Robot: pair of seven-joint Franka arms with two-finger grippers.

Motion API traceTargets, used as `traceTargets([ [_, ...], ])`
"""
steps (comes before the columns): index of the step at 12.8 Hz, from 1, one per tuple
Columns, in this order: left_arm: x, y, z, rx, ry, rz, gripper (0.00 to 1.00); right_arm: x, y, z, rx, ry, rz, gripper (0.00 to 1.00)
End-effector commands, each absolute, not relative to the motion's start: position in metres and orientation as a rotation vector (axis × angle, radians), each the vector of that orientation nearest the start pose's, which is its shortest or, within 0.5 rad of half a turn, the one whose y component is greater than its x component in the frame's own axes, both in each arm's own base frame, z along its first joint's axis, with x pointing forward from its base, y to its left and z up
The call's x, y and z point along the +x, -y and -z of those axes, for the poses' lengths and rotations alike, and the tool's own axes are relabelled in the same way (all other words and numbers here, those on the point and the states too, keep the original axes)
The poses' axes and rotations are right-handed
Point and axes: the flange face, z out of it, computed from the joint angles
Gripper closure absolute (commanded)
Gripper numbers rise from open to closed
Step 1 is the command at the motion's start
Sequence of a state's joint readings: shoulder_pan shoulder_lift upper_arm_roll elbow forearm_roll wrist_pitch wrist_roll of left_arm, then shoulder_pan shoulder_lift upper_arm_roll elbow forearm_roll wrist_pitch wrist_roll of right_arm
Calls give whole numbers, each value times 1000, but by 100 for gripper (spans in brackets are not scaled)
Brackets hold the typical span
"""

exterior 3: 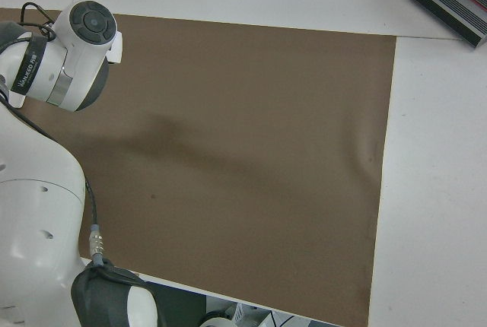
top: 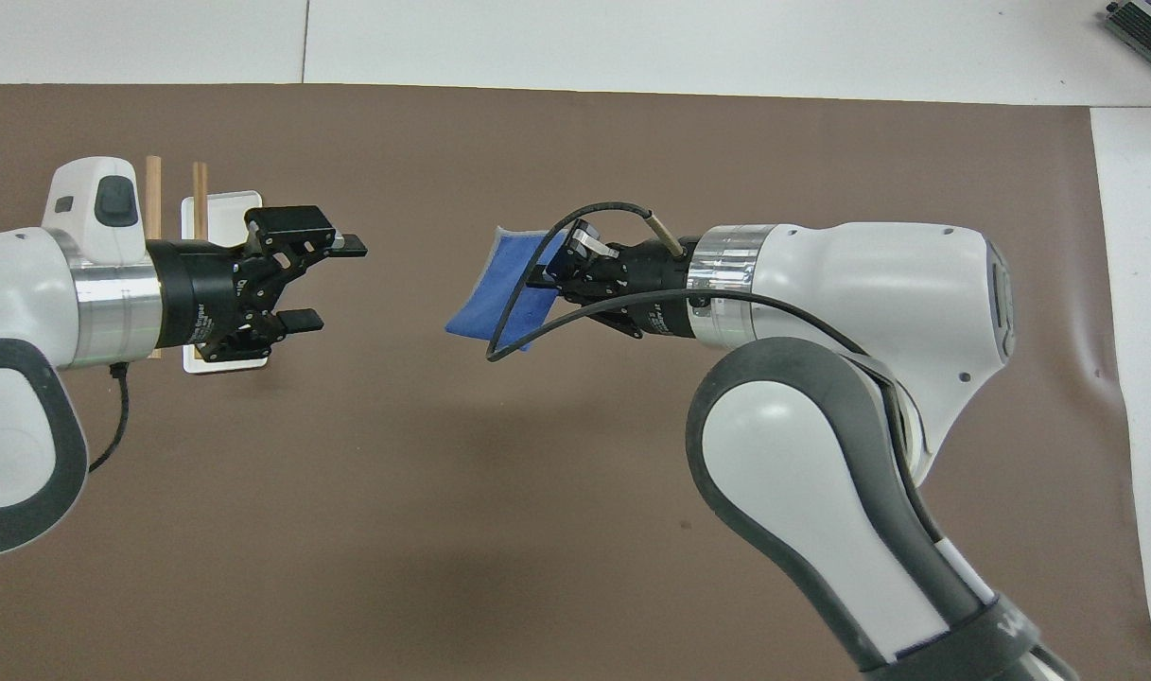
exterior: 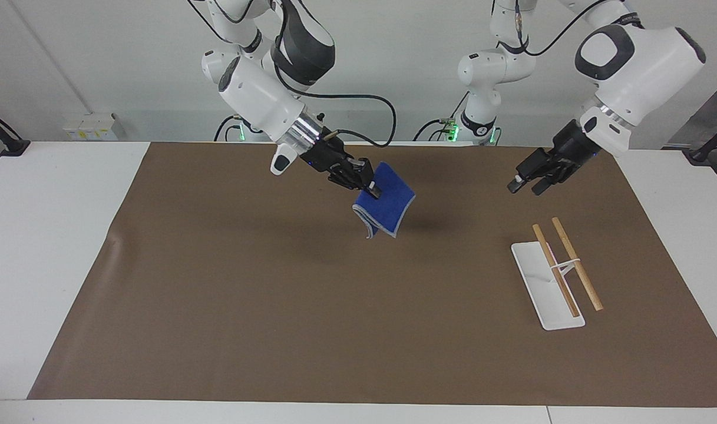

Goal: Right arm passes towel to left arm to hang
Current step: 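Lift the towel with the right gripper while the left gripper reaches toward it, then close the left gripper on the towel held by the right gripper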

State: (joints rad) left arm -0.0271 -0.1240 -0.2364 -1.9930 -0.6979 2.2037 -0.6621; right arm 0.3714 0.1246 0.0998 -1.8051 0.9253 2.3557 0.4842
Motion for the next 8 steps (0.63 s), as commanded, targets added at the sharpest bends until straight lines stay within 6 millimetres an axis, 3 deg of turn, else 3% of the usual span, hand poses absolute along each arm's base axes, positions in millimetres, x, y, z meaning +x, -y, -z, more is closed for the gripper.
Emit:
traceTargets([
  [1, 515, 201, -555, 2159, -1049, -28, 0, 570, -297, -526, -2145, -647, -25, 100],
  [4, 496, 241, -534, 2141, -1073, -36, 0, 571, -297, -522, -2147, -654, -32, 100],
  [8, 488, 264, -518, 2109, -1112, -22, 0, 571, -297, -522, -2146, -654, -33, 100],
])
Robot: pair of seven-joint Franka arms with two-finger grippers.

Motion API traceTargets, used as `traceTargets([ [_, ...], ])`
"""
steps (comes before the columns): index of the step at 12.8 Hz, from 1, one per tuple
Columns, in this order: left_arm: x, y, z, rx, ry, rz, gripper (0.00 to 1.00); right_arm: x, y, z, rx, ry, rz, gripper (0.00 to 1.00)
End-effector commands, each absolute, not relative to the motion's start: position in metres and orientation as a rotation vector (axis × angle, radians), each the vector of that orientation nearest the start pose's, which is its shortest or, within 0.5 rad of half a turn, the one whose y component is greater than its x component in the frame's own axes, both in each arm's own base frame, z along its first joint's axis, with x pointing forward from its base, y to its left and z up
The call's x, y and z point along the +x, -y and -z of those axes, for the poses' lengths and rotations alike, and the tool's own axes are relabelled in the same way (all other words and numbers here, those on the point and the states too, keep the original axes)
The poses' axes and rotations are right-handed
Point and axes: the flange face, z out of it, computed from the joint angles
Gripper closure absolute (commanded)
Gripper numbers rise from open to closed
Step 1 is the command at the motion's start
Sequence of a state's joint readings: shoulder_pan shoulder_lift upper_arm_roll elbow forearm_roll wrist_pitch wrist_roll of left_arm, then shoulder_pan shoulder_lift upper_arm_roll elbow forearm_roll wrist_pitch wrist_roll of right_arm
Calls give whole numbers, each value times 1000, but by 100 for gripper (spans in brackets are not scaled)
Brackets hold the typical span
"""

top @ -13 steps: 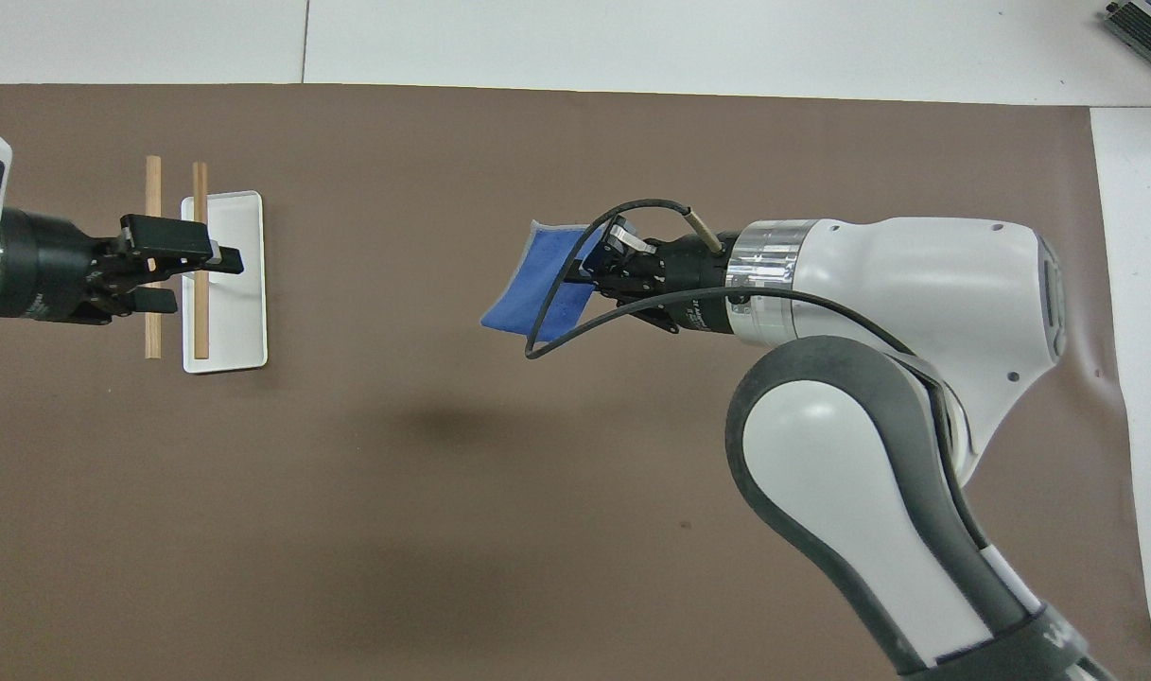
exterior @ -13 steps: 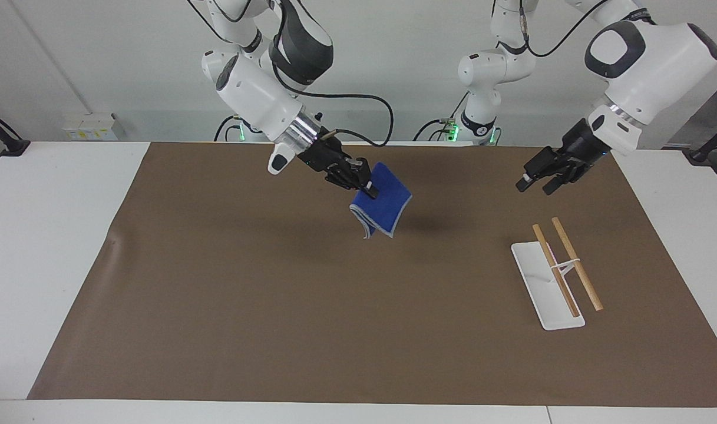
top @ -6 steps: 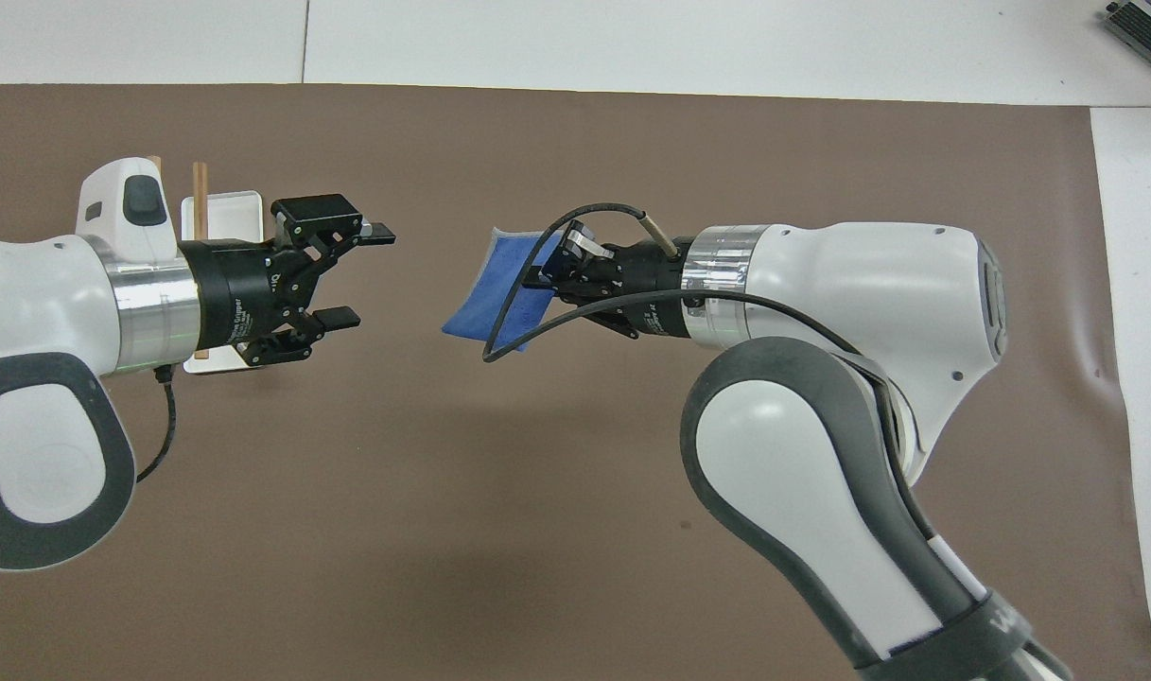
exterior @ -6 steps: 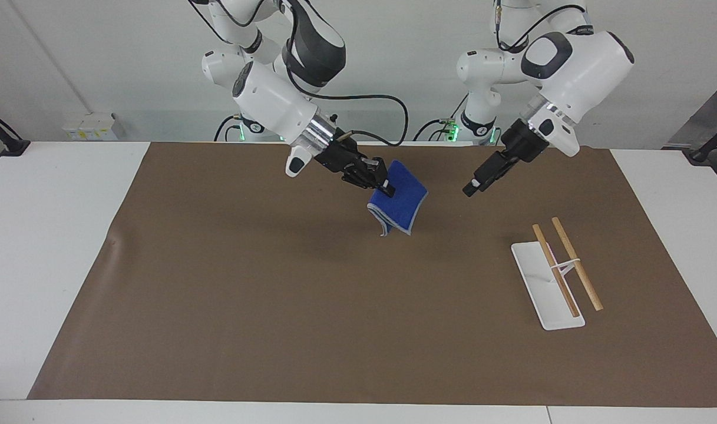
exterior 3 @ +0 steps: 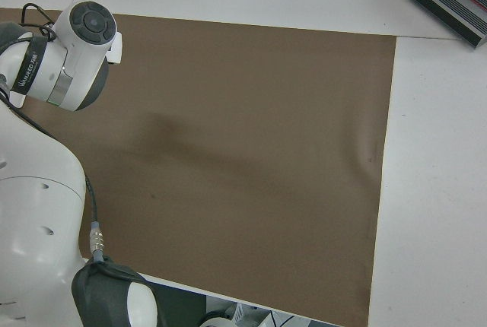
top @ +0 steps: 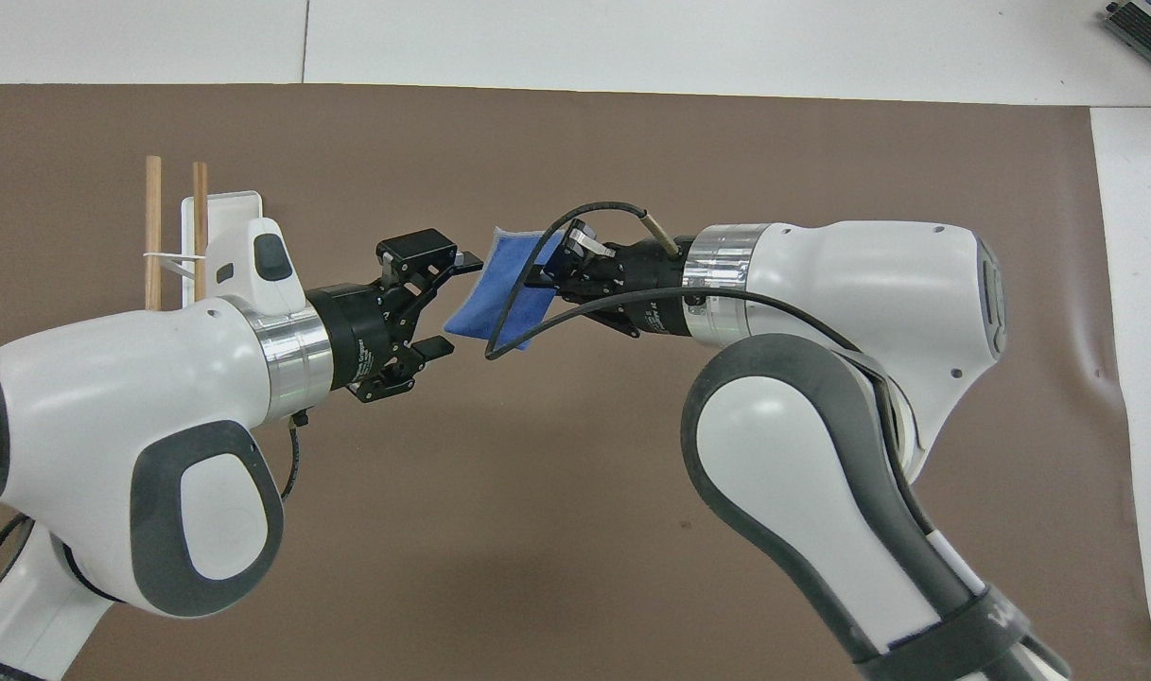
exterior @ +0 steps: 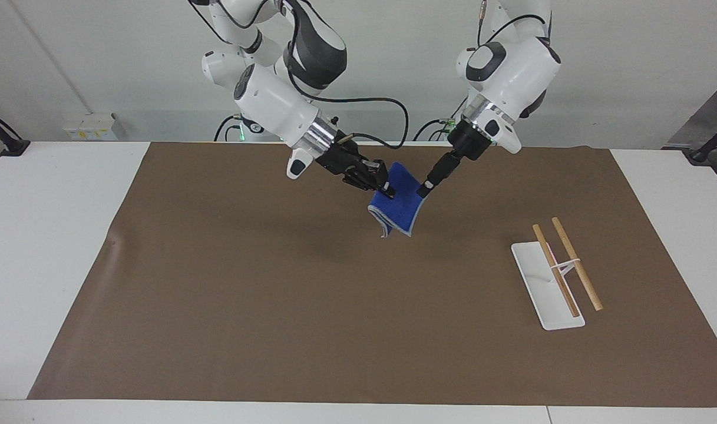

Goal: Right arm passes towel to left arm to hang
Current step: 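Close the left gripper on the towel held by the right gripper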

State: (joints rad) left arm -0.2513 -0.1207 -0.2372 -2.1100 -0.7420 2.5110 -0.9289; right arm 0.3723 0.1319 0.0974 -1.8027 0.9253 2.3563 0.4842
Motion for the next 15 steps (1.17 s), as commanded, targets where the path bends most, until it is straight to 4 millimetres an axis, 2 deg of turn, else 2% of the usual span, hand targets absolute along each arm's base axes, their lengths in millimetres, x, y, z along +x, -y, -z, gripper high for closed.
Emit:
traceTargets([
  [1, 488, 269, -514, 2105, -1111, -32, 0, 571, -297, -523, -2147, -652, -33, 100],
  [7, 495, 270, -516, 2051, -1152, -65, 0, 570, -296, -521, -2157, -640, -30, 100],
  [8, 495, 270, -517, 2045, -1152, -76, 10, 570, -297, -522, -2160, -636, -28, 100],
  [10, 495, 269, -516, 2044, -1153, -80, 53, 571, -296, -522, -2165, -635, -24, 100],
  [13, 495, 269, -514, 2058, -1140, -81, 99, 571, -296, -521, -2167, -634, -26, 100],
  [15, 494, 269, -513, 2067, -1133, -82, 100, 570, -296, -521, -2170, -631, -28, 100],
])
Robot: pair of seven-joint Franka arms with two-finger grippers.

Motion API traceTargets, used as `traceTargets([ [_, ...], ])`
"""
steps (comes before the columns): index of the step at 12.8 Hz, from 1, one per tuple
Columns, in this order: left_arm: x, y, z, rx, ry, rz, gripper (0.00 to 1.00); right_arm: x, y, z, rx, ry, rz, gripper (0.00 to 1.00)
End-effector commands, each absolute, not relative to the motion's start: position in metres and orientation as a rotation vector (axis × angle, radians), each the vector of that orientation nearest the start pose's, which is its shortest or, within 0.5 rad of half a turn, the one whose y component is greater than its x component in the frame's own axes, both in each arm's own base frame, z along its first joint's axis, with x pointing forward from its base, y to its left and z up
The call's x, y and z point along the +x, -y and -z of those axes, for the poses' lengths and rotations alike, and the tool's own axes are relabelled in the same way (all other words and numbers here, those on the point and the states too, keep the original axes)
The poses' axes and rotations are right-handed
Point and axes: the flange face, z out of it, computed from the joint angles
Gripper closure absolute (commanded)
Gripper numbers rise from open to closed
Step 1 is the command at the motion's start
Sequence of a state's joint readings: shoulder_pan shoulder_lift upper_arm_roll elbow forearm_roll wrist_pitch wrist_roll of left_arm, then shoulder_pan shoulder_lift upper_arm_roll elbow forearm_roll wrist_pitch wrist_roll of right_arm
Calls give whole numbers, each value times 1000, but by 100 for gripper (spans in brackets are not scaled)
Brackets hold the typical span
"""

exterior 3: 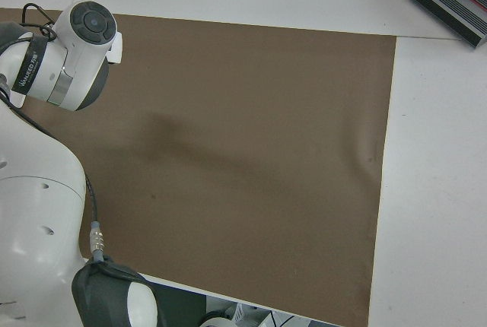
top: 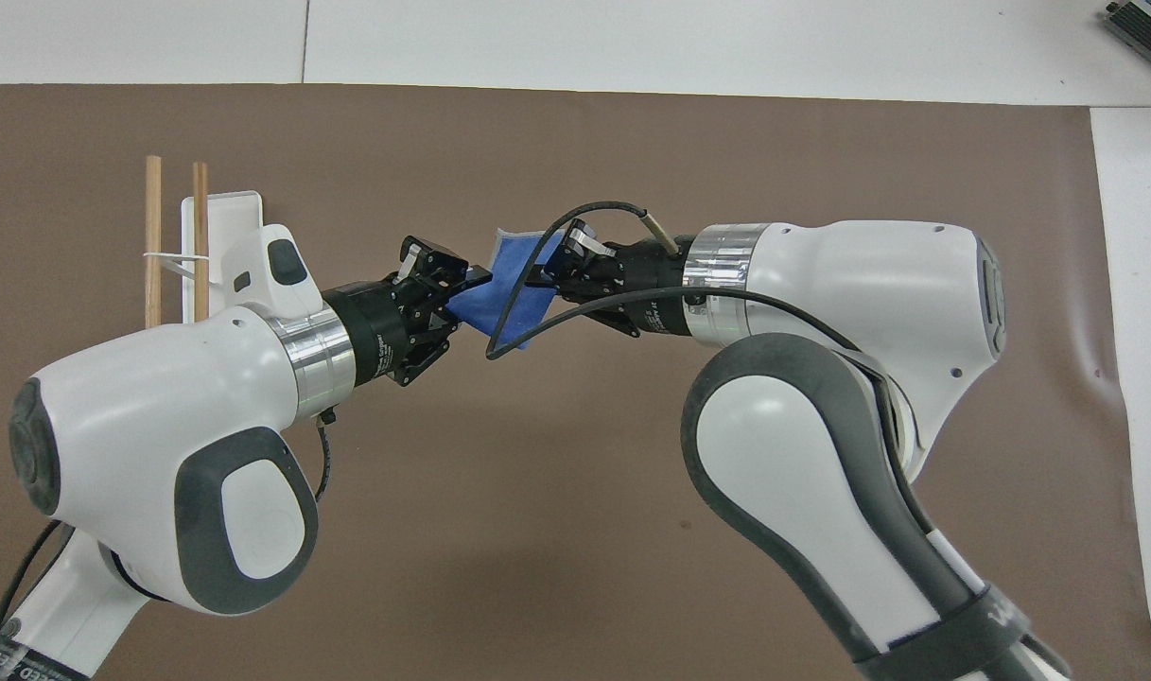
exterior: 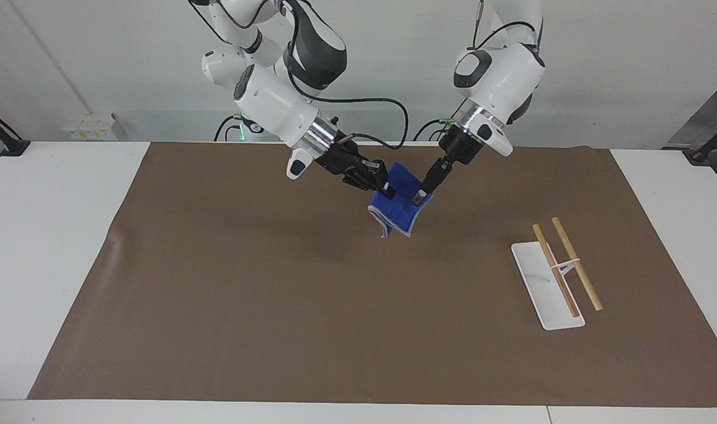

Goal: Right arm passes towel to left arm to hang
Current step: 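Close the left gripper on the towel held by the right gripper, then pull the towel with the left gripper while the right gripper opens, withdraws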

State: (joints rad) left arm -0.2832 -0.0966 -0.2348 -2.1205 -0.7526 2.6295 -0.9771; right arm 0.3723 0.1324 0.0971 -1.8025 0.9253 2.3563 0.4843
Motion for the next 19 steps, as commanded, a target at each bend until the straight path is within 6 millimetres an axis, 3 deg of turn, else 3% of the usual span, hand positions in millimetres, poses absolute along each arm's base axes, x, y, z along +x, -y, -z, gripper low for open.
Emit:
traceTargets([
  [1, 494, 268, -512, 2079, -1115, -89, 100, 571, -295, -521, -2170, -631, -29, 100],
  [3, 496, 265, -510, 2113, -1062, -114, 100, 570, -295, -522, -2170, -631, -28, 100],
  [4, 497, 263, -508, 2136, -1025, -132, 100, 570, -295, -522, -2171, -630, -27, 94],
  [6, 501, 258, -501, 2168, -983, -154, 100, 569, -286, -517, -2182, -652, -52, 37],
  [8, 512, 238, -500, 2167, -994, -191, 100, 570, -264, -504, -2200, -699, -60, 0],
  [12, 536, 182, -493, 2211, -951, -302, 100, 570, -233, -510, -2433, -595, 102, 0],
  [15, 555, 127, -480, 2262, -921, -385, 100, 560, -210, -518, -2655, -480, 128, 0],
  [19, 577, 30, -456, 2344, -882, -522, 100, 544, -163, -530, -3005, -350, 149, 0],
])
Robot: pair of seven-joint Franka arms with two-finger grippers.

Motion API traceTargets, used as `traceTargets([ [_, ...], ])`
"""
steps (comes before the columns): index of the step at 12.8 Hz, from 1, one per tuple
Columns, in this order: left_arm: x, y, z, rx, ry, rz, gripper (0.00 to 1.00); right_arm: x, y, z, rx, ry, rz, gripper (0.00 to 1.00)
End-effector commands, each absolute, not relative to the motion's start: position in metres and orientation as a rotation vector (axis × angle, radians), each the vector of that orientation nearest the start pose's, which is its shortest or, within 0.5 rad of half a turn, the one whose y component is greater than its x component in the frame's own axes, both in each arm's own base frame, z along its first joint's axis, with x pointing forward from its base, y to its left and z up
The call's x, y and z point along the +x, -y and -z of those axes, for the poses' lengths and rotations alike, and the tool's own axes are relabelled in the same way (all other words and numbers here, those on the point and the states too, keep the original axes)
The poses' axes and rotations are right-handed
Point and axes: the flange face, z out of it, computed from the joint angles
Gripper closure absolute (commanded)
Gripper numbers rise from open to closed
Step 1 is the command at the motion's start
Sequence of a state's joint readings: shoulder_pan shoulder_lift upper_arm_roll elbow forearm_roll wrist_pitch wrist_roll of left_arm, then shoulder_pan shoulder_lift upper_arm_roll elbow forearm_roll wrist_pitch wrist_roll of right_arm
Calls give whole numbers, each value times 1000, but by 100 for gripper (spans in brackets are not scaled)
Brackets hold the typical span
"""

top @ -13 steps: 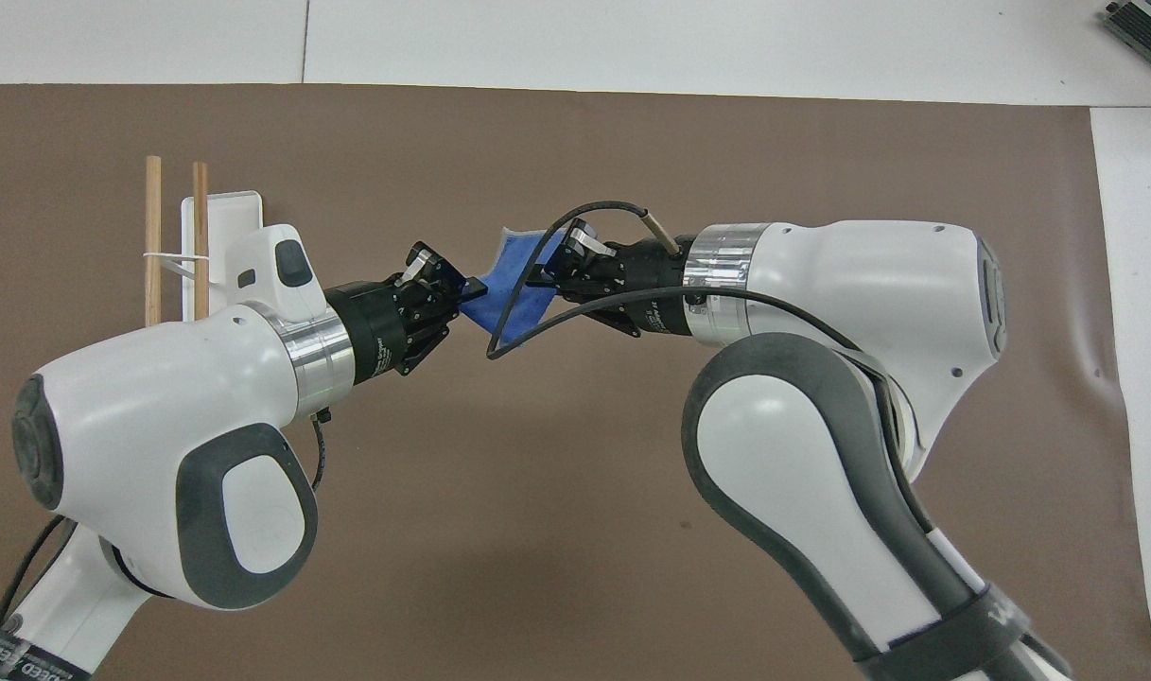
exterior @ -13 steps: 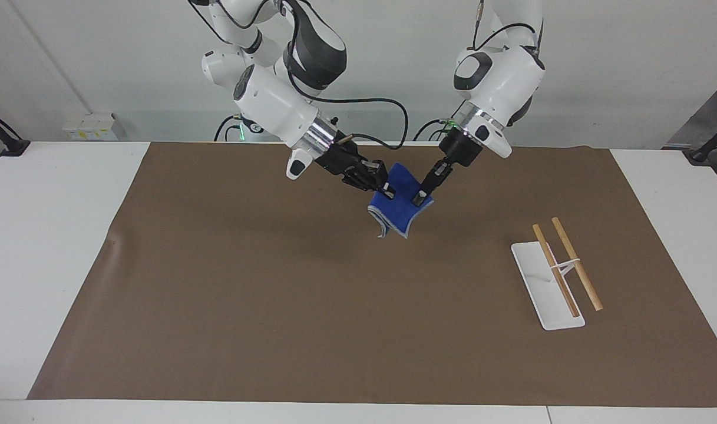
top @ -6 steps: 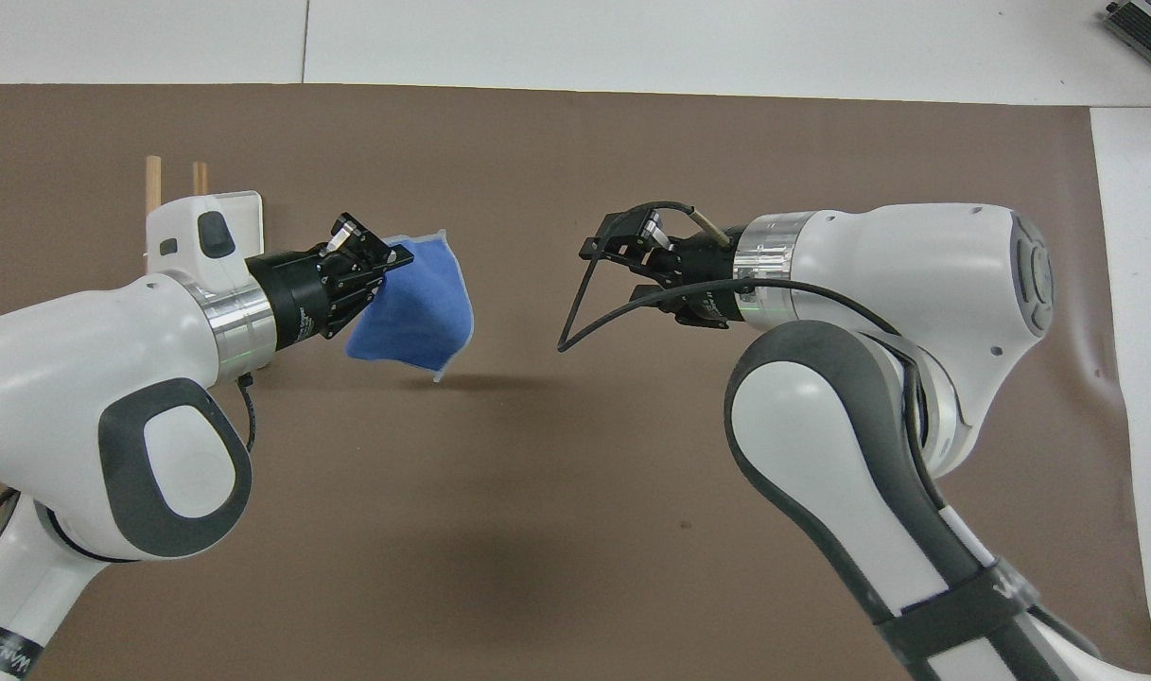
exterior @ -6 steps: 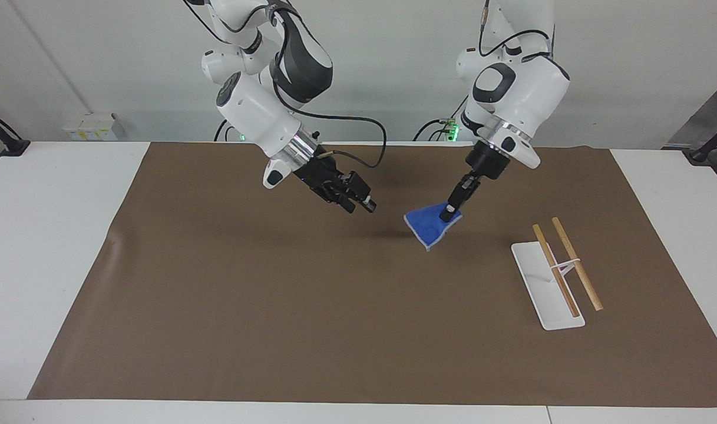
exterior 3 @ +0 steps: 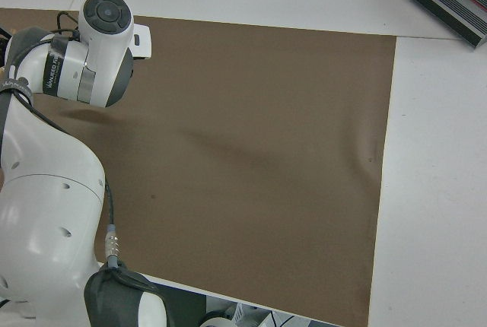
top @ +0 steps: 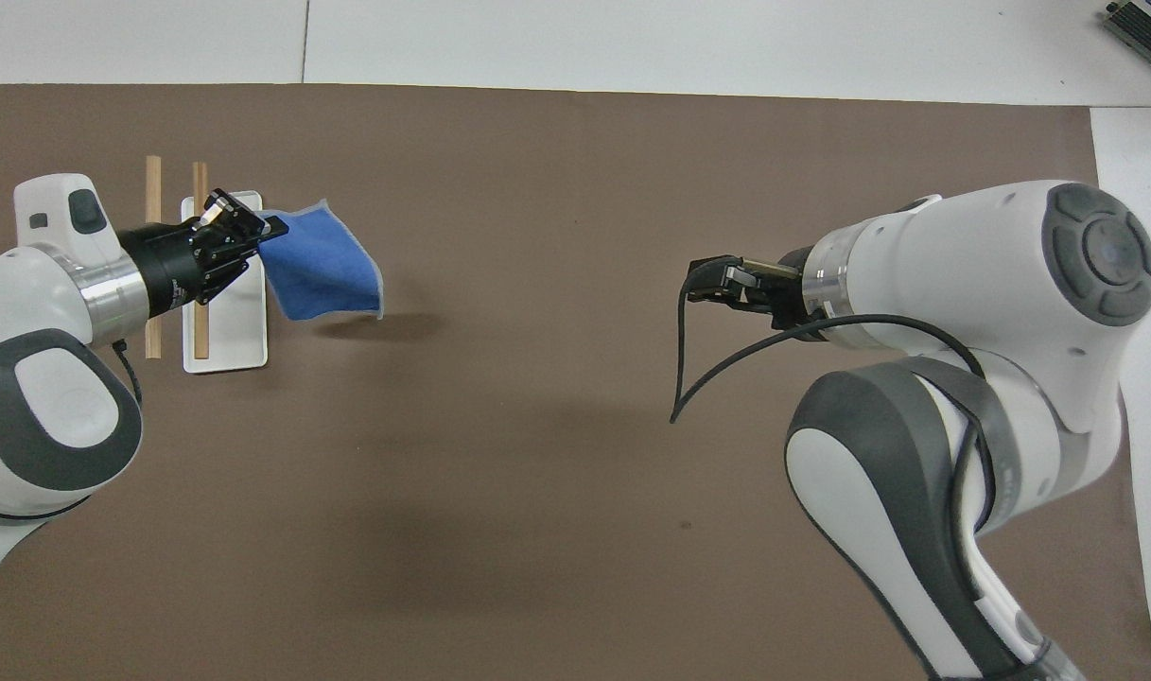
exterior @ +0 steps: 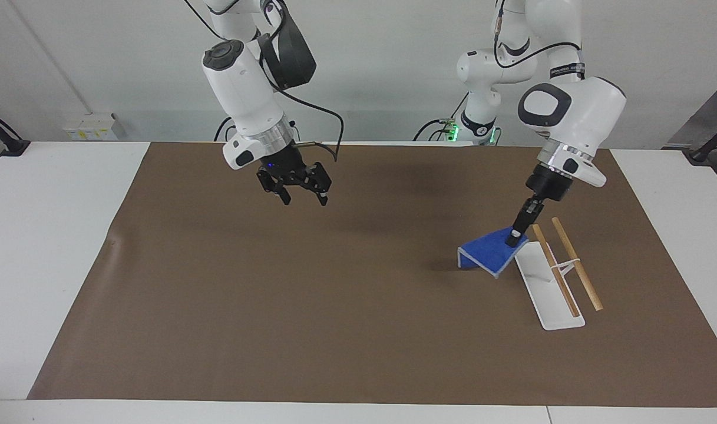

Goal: Right arm passes towel to left arm to hang
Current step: 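Pull the towel with the left gripper while the right gripper opens, withdraws, then drape the towel over the wooden rack crossbar with the left gripper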

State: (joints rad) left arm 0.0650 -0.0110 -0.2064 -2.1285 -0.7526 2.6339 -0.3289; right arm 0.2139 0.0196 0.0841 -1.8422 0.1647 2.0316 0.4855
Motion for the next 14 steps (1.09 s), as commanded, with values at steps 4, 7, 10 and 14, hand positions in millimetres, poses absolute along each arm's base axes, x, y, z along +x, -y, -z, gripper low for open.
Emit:
traceTargets([
  [4, 602, -57, -470, 2306, -963, -649, 100, 548, -105, -543, -3113, -256, 183, 0],
  [7, 611, -100, -481, 2258, -1037, -704, 100, 552, -73, -549, -3093, -338, 187, 0],
  [10, 603, -123, -470, 2248, -1102, -692, 100, 554, -57, -550, -3099, -323, 184, 0],
  [14, 577, -129, -435, 2282, -1159, -612, 100, 541, -53, -560, -3123, -276, 101, 0],
])
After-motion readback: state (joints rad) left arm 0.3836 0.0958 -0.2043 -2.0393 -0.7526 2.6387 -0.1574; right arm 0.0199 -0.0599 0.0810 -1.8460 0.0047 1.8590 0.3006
